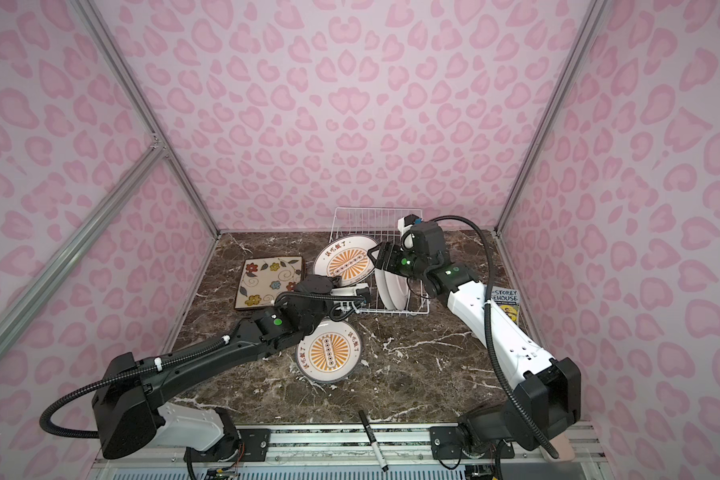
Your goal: Unload the plates from the dish rack
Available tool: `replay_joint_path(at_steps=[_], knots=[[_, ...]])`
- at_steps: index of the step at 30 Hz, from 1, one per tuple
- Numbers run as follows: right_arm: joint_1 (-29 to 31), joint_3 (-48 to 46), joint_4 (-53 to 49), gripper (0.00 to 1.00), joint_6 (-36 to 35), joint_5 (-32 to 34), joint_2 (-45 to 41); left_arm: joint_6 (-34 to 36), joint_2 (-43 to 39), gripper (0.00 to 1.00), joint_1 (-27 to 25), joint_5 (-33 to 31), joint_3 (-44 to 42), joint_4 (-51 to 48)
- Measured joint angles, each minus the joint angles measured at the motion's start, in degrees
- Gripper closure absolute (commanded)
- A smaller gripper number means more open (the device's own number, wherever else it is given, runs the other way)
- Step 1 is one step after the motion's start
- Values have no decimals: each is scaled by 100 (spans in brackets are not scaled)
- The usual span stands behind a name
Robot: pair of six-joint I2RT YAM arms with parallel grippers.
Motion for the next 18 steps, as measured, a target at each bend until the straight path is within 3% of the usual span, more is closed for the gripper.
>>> replay_joint_path(at_steps=[6,18], knots=[[15,129,-195,40,92,0,195,293,0,95,-74,-90,-92,291],[31,188,-332,79,308,-203,374,354,210,94,-166,-334,-90,468]])
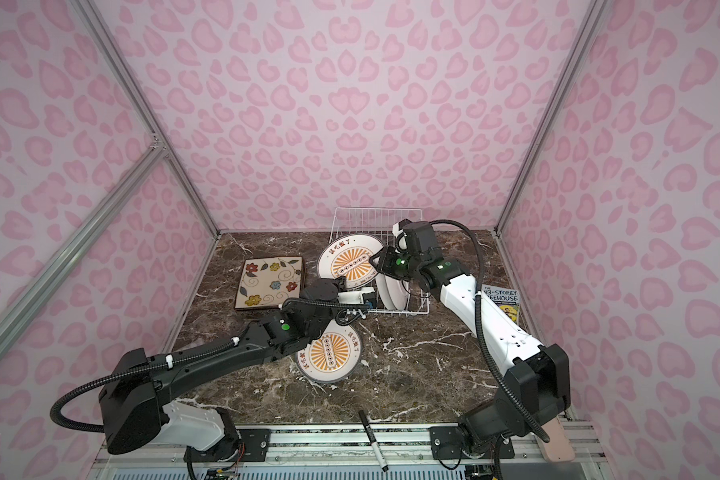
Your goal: Unload the plates from the dish rack
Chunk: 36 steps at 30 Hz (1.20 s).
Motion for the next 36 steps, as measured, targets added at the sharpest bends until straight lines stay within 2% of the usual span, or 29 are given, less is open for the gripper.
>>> replay_joint_path(at_steps=[7,11,12,14,20,22,29,36], knots=[[-22,0,50,93,632,74,26,11,111,82,-20,-92,70,-20],[-15,-9,225,100,472,22,24,-103,210,65,-11,-127,111,-20],[-15,-17,229,100,442,7,24,-136,225,54,-9,-144,131,-20],[-15,-39,223,100,361,-7,13,-195,234,41,-7,-210,146,11],[-44,-168,238,100,273,26,-118,-590,234,25,0,-278,221,-13],[-61,-238,284,100,271,76,-208,-730,232,12,2,-273,256,-11],[-306,-511,323,100,291,378,-586,-1161,184,6,7,-181,323,-227],[-680,-1102,693,100,498,699,-1104,-1840,-282,2,37,369,323,-522]])
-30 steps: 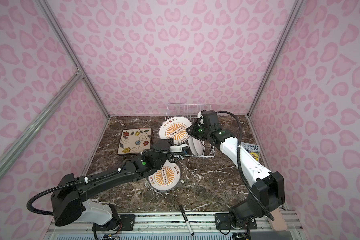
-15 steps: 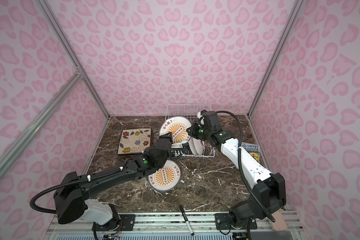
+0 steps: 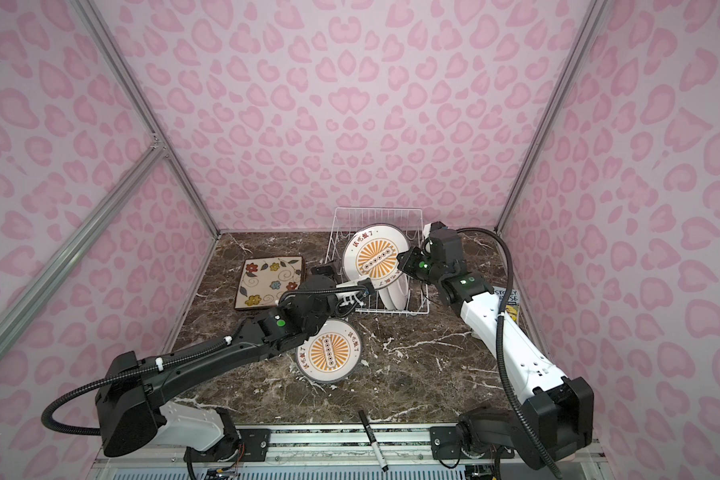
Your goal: Unload the plates from the dish rack
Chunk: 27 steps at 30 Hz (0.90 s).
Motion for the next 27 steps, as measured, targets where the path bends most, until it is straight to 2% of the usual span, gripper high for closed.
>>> replay_joint_path(at_steps=[6,15,20,27], knots=[[-127,-455,352,100,332,149,-216,-1095,-592,0,485,866,122,-144],[-142,-570,671,100,581,103,-234,-3394,-1093,0,1661,2776,256,-131],[-142,-612,802,100,608,-26,-184,-4859,-1102,0,2251,3565,260,52],[-142,-608,903,100,627,-188,-127,-6566,-717,0,2686,4509,339,282]])
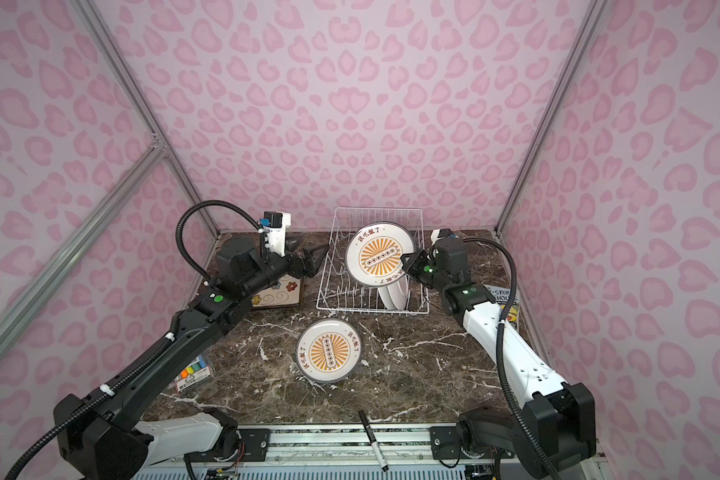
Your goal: Unload the plates from the dish rack
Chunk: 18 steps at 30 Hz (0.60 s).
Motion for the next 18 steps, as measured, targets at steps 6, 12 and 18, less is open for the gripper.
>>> replay_joint_path(at_steps=[6,12,18], knots=[[2,2,46,100,20,-114,72,-1180,640,0,210,927,240,98],[0,2,76,100,20,-197,94,-1867,1401,2,258,1661,798,-94],[0,2,87,100,20,-232,120,-2168,1989,4,262,2205,1193,-575]])
